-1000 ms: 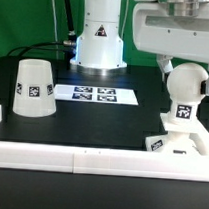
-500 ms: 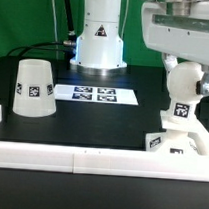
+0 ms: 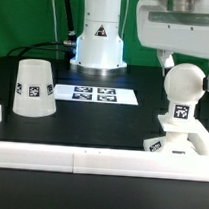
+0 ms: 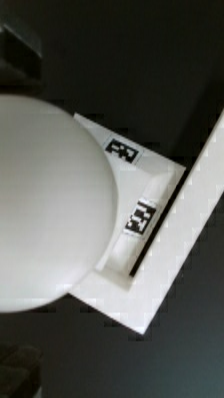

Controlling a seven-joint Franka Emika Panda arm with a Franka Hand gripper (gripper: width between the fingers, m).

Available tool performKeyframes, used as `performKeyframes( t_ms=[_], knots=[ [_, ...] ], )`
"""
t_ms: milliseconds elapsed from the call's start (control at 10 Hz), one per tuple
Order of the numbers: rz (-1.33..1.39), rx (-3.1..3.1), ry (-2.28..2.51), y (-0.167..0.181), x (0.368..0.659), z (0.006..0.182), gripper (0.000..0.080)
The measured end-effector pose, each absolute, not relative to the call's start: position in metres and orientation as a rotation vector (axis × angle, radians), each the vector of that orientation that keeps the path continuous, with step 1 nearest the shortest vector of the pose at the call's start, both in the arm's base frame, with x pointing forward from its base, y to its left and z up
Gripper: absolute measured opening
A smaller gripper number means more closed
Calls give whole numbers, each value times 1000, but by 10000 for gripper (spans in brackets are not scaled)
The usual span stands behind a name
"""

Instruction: Assemble lamp

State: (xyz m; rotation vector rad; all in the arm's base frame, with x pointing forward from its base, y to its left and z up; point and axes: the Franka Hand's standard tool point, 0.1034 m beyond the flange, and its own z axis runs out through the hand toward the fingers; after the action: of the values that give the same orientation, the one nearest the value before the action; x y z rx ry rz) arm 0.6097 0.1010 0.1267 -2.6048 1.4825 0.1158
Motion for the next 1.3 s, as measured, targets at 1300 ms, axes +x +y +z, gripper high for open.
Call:
performKeyframes(
  t_ms=[1300],
  knots=[
    [90,-2809,1025,99,589,137,698]
  ],
)
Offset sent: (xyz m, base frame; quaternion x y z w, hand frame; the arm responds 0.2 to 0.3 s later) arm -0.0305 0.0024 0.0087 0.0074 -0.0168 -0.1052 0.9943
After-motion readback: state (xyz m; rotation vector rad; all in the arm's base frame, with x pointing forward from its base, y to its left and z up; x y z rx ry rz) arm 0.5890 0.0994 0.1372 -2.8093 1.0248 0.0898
